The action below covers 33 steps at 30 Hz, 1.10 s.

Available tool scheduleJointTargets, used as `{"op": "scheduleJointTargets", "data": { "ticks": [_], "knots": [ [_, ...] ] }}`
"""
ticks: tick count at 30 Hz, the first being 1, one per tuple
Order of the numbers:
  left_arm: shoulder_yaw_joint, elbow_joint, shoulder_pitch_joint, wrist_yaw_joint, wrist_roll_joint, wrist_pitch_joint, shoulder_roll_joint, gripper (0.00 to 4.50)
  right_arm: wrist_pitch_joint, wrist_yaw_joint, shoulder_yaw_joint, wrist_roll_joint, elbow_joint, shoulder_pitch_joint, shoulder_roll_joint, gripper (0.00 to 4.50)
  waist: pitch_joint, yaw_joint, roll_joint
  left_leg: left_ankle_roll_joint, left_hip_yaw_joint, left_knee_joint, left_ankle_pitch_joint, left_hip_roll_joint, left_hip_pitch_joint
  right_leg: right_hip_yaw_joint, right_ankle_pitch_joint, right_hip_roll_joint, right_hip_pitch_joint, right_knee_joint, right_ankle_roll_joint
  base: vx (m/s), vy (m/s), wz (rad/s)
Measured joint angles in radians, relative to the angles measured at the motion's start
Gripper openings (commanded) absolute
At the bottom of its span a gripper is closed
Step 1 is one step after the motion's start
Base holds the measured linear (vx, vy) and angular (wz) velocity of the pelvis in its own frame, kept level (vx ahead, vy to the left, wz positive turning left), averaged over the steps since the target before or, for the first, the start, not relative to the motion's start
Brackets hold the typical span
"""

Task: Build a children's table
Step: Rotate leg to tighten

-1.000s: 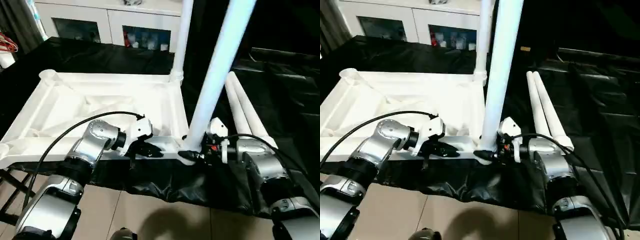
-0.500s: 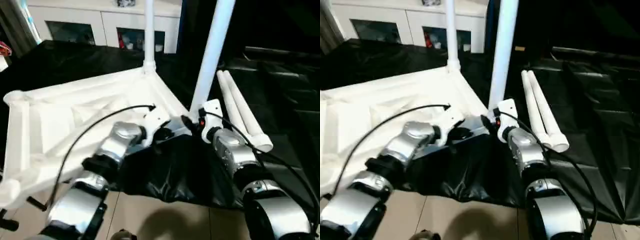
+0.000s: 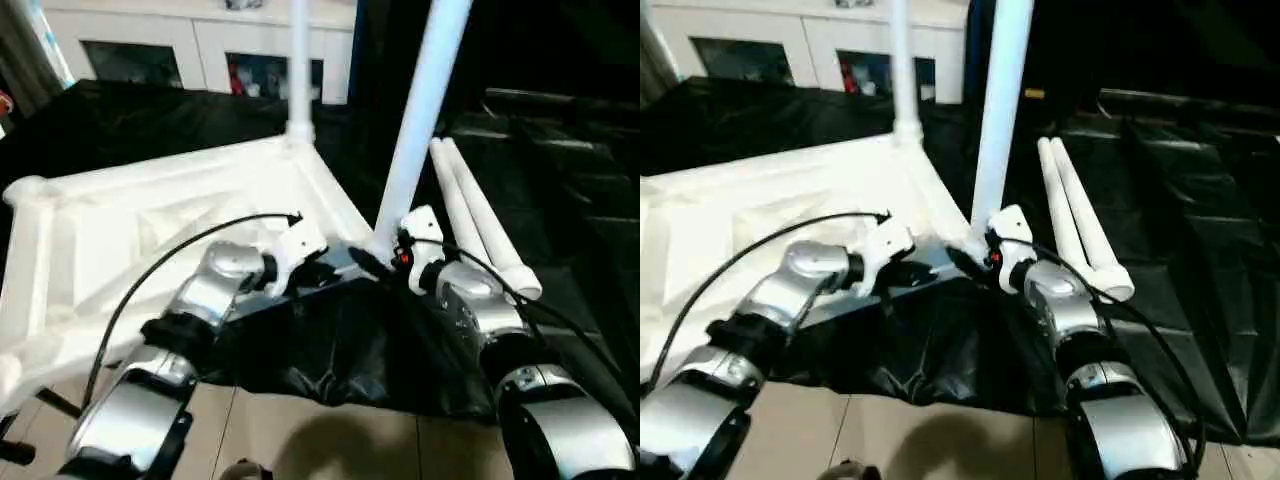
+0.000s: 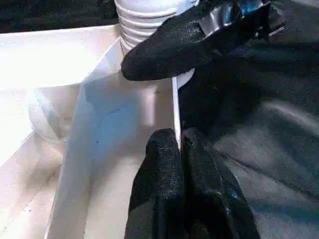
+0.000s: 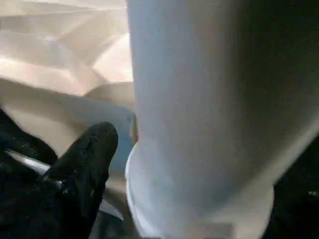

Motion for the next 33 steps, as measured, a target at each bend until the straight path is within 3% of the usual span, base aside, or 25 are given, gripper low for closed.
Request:
{"op": "scheduleJointTargets", "data": {
  "ticks": [6, 9, 17, 22, 26, 31, 33],
  "knots": [
    [-0.011, -0.039, 0.028, -0.157, -0.034, -0.013, 0.058, 0.0, 0.011, 0.302, 0.042, 0.046, -0.105, 0.067, -0.079, 3.9, 0.0, 0.005, 0.0, 0.0, 0.0, 0.002, 0.0, 0.0, -0.002, 0.0, 0.0, 0.0, 0.0, 0.0, 0.0, 0.0, 0.0, 0.0],
    [-0.018, -0.049, 0.037, -0.229, -0.05, -0.017, 0.081, 0.0, 0.029, 0.428, 0.068, 0.067, -0.166, 0.102, -0.116, 3.56, 0.001, 0.014, -0.001, 0.0, 0.0, 0.002, 0.0, 0.0, -0.002, 0.0, 0.0, 0.0, 0.0, 0.0, 0.0, 0.0, 0.0, 0.0],
    [-0.036, -0.077, 0.048, -0.318, -0.065, -0.008, 0.112, 0.0, 0.056, 0.525, 0.099, 0.069, -0.238, 0.133, -0.138, 2.87, 0.001, 0.028, -0.001, 0.0, 0.0, 0.003, 0.0, 0.0, -0.002, 0.0, 0.0, 0.0, 0.0, 0.0, 0.0, 0.0, 0.0, 0.0],
    [-0.036, -0.078, 0.049, -0.315, -0.064, -0.01, 0.112, 0.0, 0.085, 0.519, 0.1, 0.069, -0.26, 0.139, -0.139, 2.78, 0.001, 0.029, -0.001, 0.0, 0.0, 0.003, 0.0, 0.0, -0.002, 0.0, 0.0, 0.0, 0.0, 0.0, 0.0, 0.0, 0.0, 0.0],
    [-0.031, -0.062, 0.045, -0.244, -0.05, -0.014, 0.089, 0.0, 0.085, 0.43, 0.077, 0.061, -0.23, 0.132, -0.122, 2.77, 0.0, 0.028, -0.001, 0.0, 0.0, 0.004, 0.0, 0.0, 0.001, 0.0, 0.0, 0.0, 0.001, 0.003, 0.0, 0.0, 0.0, 0.0],
    [-0.002, 0.039, -0.018, 0.036, 0.002, 0.029, -0.021, 0.0, 0.09, -0.054, 0.01, 0.012, -0.071, 0.034, -0.008, 2.75, 0.0, 0.004, -0.002, -0.001, 0.0, 0.004, 0.0, -0.001, 0.005, 0.001, 0.002, -0.001, 0.002, 0.005, -0.002, 0.0, 0.0, 0.0],
    [0.003, 0.053, -0.027, 0.1, 0.008, 0.041, -0.056, 0.0, 0.096, -0.166, -0.007, 0.011, -0.042, 0.013, 0.013, 2.75, 0.0, 0.002, -0.002, -0.001, 0.0, 0.004, 0.0, -0.001, 0.005, 0.001, 0.002, -0.002, 0.003, 0.005, -0.002, 0.0, 0.0, 0.0]
  ]
}}
